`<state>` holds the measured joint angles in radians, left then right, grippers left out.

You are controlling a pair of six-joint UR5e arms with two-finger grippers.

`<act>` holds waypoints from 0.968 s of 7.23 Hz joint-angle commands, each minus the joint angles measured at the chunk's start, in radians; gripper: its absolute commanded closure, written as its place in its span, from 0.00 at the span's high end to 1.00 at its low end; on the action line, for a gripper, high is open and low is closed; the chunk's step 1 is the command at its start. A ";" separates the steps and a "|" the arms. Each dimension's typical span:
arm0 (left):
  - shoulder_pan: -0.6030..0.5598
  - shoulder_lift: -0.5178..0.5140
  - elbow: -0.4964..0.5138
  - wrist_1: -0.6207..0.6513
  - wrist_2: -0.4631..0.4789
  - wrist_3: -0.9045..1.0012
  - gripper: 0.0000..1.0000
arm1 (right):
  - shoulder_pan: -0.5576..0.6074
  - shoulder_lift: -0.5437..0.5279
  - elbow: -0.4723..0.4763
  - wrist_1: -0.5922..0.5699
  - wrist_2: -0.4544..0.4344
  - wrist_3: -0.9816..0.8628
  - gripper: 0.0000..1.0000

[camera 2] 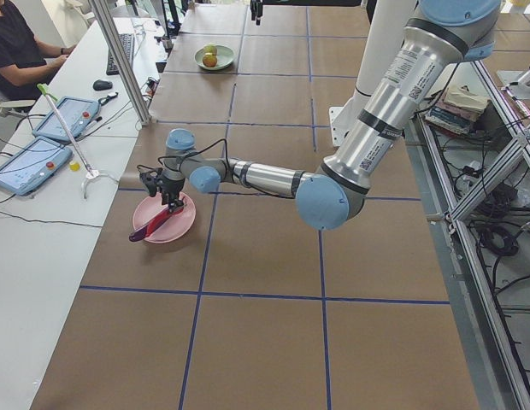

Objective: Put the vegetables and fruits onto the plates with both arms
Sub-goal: 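Release the chili pepper and withdraw the left gripper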

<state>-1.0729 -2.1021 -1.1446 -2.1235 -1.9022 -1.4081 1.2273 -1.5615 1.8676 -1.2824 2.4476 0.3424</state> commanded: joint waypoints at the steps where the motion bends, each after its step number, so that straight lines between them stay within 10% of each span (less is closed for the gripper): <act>1: -0.002 -0.001 -0.045 0.011 -0.053 0.035 1.00 | 0.001 0.000 0.001 -0.002 0.001 0.001 1.00; 4: 0.001 0.107 -0.429 0.241 -0.172 0.046 1.00 | 0.056 -0.017 -0.007 -0.085 -0.013 -0.002 1.00; 7: -0.024 0.477 -0.728 0.240 -0.295 0.724 1.00 | 0.181 -0.014 -0.013 -0.213 -0.097 -0.017 1.00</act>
<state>-1.0750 -1.7589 -1.7912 -1.8858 -2.1374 -0.9832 1.3662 -1.5692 1.8569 -1.4652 2.3872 0.3324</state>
